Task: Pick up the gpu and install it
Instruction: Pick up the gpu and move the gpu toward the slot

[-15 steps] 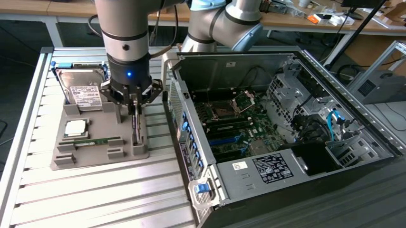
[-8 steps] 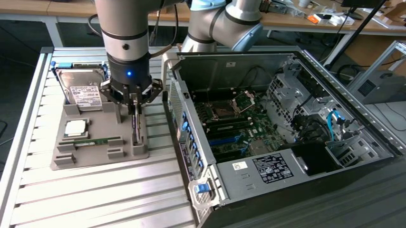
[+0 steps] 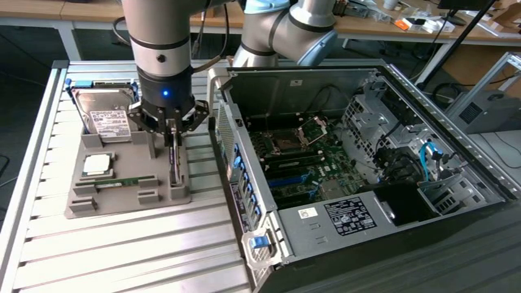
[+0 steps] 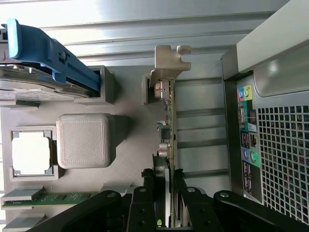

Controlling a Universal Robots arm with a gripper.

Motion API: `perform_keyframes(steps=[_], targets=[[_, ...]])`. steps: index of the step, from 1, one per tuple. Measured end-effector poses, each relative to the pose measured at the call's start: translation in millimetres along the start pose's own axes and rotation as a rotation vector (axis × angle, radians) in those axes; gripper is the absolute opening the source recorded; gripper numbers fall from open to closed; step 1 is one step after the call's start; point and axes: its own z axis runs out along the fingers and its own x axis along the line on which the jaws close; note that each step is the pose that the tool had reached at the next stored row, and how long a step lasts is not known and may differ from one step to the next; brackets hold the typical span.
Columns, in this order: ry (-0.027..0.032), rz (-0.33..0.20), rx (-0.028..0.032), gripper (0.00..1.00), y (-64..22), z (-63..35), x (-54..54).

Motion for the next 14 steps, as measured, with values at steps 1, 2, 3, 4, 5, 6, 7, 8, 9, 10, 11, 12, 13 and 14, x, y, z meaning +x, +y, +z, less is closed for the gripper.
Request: perform_keyframes(steps=[1, 2, 3, 4, 5, 6, 7, 8, 9, 10, 11, 12, 13, 14], targets=[[0.0, 0.0, 0.0, 0.27, 0.0, -0.2, 0.0], [0.0001, 0.0, 0.0, 0.27, 0.0, -0.5, 0.0], [0.0001, 0.0, 0.0001, 0.27, 0.0, -0.7, 0.0], [0.0, 0.0, 0.0, 0.27, 0.0, -0.8, 0.0], [-0.0001, 0.0, 0.0, 0.27, 0.0, -0.9, 0.0], [0.0001, 0.0, 0.0001, 0.27, 0.0, -1.1, 0.0], [0.0, 0.0, 0.0, 0.27, 0.0, -1.2, 0.0], [0.0, 0.0, 0.0, 0.27, 0.0, -1.3, 0.0], [0.0001, 0.0, 0.0, 0.27, 0.1, -3.4, -0.1], [0.0001, 0.0, 0.0001, 0.27, 0.2, -5.2, -0.1], [0.0, 0.0, 0.0, 0.27, 0.2, -5.3, -0.1], [0.0001, 0.0, 0.0, 0.27, 0.2, -5.5, -0.1], [0.0001, 0.0, 0.0001, 0.27, 0.2, -5.7, -0.1], [0.0001, 0.0, 0.0001, 0.27, 0.2, -6.0, -0.1]])
